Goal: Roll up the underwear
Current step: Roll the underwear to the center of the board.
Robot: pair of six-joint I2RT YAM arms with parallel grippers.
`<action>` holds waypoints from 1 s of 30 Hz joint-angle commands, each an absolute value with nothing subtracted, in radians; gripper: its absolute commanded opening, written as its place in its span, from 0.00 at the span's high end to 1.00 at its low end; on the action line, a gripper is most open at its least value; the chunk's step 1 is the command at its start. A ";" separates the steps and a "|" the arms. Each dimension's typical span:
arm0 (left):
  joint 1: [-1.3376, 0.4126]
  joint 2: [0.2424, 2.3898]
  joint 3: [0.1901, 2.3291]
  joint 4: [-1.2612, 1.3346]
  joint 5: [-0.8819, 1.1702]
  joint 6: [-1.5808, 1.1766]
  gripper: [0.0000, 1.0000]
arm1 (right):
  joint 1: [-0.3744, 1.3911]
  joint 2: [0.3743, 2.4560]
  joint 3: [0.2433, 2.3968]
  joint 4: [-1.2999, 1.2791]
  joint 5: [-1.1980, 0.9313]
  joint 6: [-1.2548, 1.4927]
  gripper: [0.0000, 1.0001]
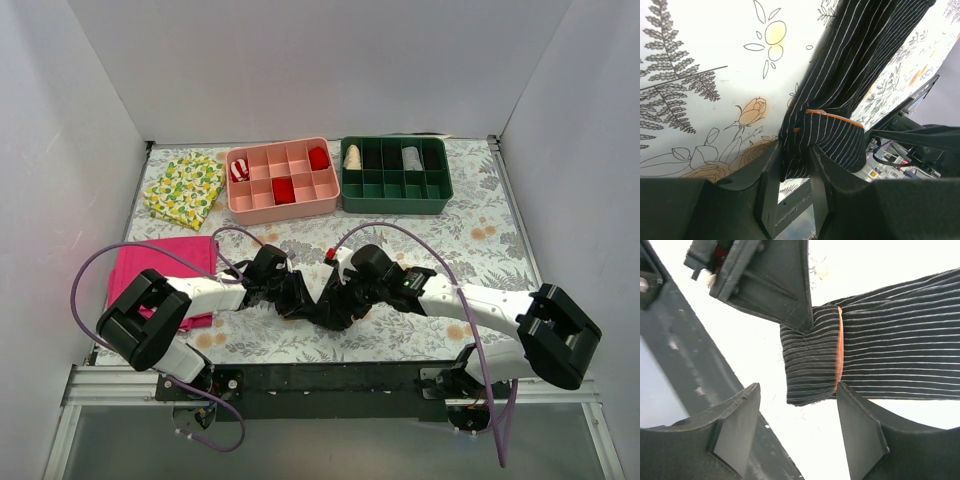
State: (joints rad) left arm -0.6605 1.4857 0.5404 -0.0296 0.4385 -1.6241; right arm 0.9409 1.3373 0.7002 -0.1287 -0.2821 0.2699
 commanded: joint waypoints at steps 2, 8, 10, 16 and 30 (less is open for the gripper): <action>-0.661 1.511 0.545 -0.092 0.360 -1.578 0.73 | 1.041 1.293 0.724 -0.181 -0.011 0.192 0.30; -0.663 1.513 0.549 -0.092 0.367 -1.575 0.73 | 1.104 1.316 0.764 -0.166 0.078 0.147 0.29; -0.663 1.514 0.552 -0.092 0.368 -1.574 0.73 | 1.114 1.337 0.779 -0.160 0.084 0.129 0.29; -0.663 1.520 0.555 -0.091 0.371 -1.572 0.73 | 1.149 1.399 0.816 -0.153 0.077 0.095 0.29; -0.663 1.522 0.565 -0.091 0.382 -1.569 0.73 | 1.172 1.459 0.764 -0.130 0.074 0.106 0.60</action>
